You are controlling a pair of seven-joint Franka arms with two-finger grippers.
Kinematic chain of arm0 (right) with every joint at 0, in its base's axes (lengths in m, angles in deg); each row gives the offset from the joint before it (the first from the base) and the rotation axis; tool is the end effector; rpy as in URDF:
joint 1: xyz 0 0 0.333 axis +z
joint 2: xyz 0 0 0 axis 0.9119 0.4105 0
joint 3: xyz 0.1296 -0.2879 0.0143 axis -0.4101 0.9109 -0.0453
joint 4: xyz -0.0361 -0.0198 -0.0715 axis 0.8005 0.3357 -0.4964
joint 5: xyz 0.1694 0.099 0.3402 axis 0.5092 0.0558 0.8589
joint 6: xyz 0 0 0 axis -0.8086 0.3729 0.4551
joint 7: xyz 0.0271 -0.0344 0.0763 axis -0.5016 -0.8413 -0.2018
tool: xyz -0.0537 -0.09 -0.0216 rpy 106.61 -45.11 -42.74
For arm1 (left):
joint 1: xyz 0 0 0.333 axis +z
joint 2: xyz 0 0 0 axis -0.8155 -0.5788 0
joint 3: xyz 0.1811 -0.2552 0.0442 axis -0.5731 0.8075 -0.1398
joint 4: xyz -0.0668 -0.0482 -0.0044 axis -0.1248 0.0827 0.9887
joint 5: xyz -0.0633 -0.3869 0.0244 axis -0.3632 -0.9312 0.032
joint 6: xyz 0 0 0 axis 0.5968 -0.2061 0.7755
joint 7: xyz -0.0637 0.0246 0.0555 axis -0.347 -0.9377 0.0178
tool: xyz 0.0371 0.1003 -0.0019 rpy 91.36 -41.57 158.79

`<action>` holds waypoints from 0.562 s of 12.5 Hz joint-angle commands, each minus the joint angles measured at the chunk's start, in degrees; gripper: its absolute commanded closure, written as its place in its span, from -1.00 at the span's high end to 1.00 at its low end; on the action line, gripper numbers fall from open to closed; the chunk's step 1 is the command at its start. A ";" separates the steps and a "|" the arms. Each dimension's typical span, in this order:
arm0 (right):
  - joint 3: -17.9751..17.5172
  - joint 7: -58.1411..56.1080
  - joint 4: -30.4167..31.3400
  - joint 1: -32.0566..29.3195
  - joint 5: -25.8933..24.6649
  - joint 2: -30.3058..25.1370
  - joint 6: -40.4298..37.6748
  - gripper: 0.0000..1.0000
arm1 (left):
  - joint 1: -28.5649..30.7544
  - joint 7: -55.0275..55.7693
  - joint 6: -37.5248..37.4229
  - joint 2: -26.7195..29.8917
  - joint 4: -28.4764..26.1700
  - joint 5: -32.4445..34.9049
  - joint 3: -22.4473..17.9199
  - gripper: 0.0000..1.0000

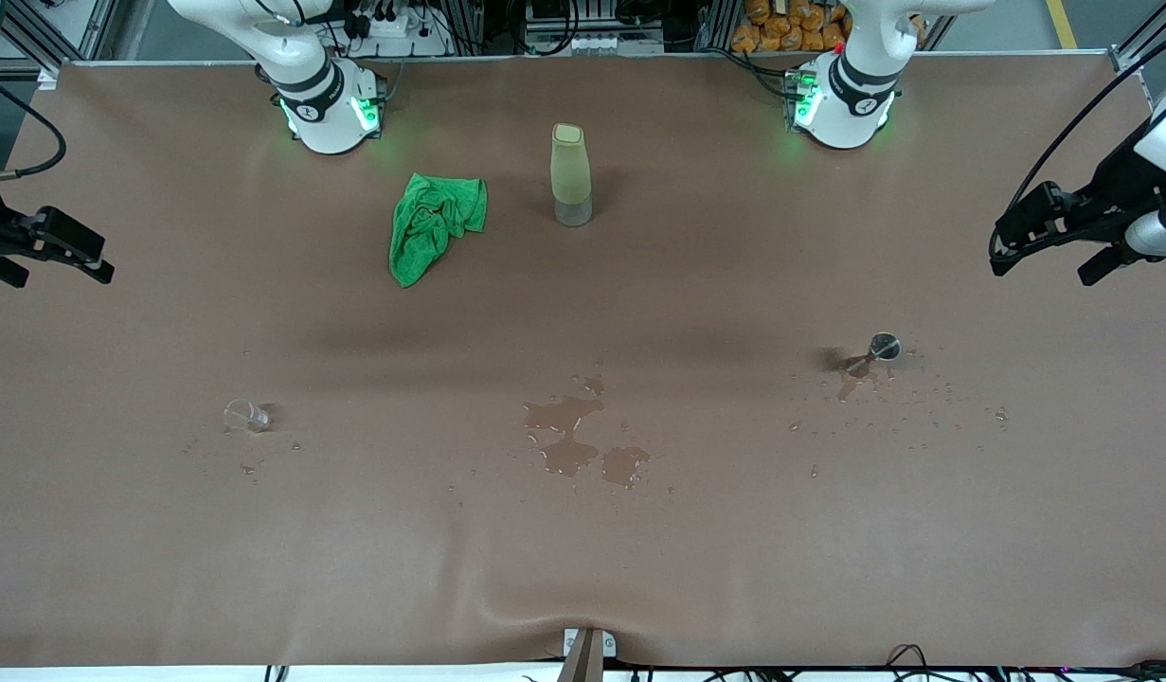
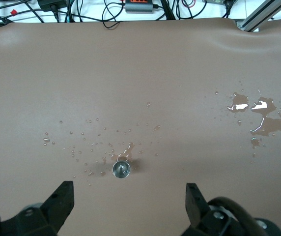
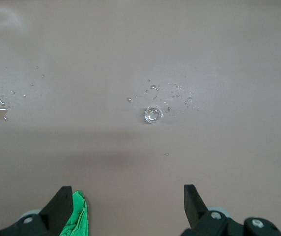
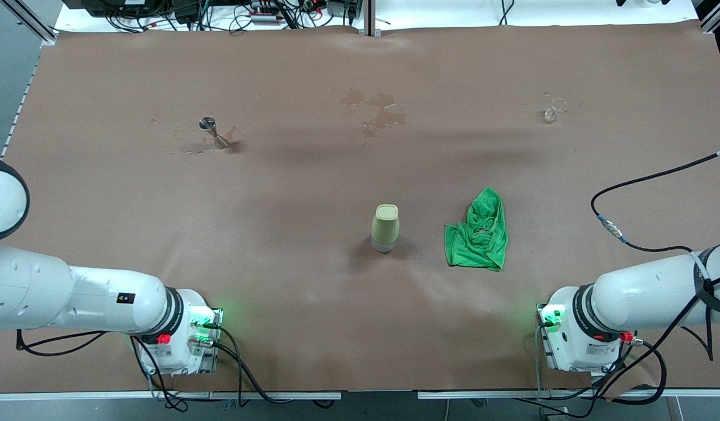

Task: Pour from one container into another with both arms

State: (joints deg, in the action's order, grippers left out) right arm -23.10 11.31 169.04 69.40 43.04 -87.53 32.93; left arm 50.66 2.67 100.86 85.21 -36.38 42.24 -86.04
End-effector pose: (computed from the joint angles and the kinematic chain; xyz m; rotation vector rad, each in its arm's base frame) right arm 0.5611 -0.0276 0.6298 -3.1185 -0.0420 -0.1184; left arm 0.5544 -0.0552 0.6510 3.0227 -0.1071 0.3185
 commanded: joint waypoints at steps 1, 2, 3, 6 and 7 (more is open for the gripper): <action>-0.37 1.07 -1.36 -0.39 -0.85 0.74 -0.31 1.00 | 1.17 1.44 -1.34 -0.26 1.20 1.60 0.98 1.00; -0.37 1.07 -1.36 -0.39 -0.85 0.74 -0.40 1.00 | 1.25 1.36 -1.78 -0.17 1.20 2.64 0.89 1.00; -0.37 1.07 -1.36 -0.39 -0.85 0.65 -0.40 1.00 | 1.17 1.36 -2.56 -0.26 1.20 4.74 0.98 1.00; -0.37 1.07 -1.27 -0.47 -0.94 0.74 -0.40 1.00 | 1.25 1.27 -2.83 -0.26 1.20 6.08 1.15 1.00; -0.37 1.07 -1.27 -0.47 -0.94 0.65 -0.40 1.00 | 1.25 1.27 -2.92 -0.35 1.20 6.08 1.15 1.00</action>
State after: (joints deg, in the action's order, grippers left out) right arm -23.10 11.33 169.04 69.40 43.04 -87.43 32.94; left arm 51.44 2.67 99.25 85.21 -36.37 46.64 -85.70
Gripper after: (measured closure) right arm 0.000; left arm 0.000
